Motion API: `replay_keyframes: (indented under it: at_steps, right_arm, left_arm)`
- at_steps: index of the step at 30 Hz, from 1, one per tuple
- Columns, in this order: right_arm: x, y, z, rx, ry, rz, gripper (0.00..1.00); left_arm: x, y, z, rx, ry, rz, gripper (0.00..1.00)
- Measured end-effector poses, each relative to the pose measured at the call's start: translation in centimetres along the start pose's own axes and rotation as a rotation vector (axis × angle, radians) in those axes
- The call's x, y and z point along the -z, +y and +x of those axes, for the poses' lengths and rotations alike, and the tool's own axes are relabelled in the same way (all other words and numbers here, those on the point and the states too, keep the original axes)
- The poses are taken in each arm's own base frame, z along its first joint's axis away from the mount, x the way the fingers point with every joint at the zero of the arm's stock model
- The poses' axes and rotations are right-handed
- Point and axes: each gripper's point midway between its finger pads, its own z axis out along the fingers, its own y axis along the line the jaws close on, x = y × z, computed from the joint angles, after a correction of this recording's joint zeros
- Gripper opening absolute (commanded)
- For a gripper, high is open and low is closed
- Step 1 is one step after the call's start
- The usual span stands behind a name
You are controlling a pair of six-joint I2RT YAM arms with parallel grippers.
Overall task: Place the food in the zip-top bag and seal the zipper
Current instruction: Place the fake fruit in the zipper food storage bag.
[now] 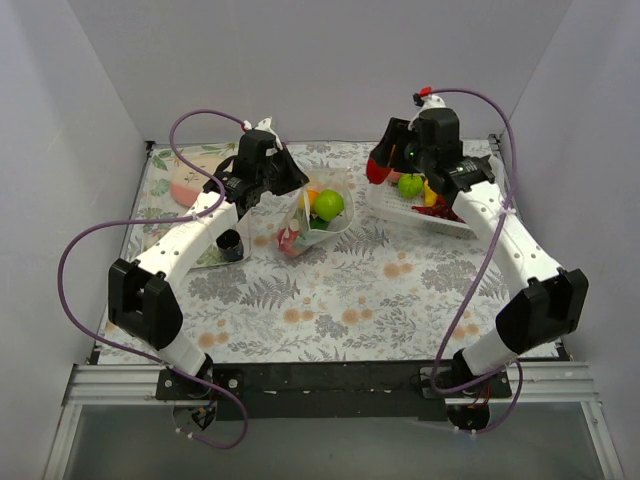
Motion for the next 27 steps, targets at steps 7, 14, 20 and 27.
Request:
replay_keyframes:
  at_steps: [7,14,20,27]
  right_arm:
    - [3.9,11.4,1.7,0.065,-0.052,-0.227,0.19]
    - [2.7,11.3,7.6,0.077,0.009,-0.207,0.65]
    - [1.8,10.8,9.5,0.085,0.048,-0.185,0.85]
    - [2.4,12.3,8.7,0.108,0.020,-0.218,0.88]
  left_arm:
    - [0.0,0.0,0.0,0.004,-0.001,0.000,0.00]
    - [0.0,0.0,0.0,0.006,0.000,0.001,0.00]
    - [0.0,0.0,0.0,0.006,0.000,0.001,0.00]
    - [0.0,0.0,0.0,0.006,0.000,0.001,0.00]
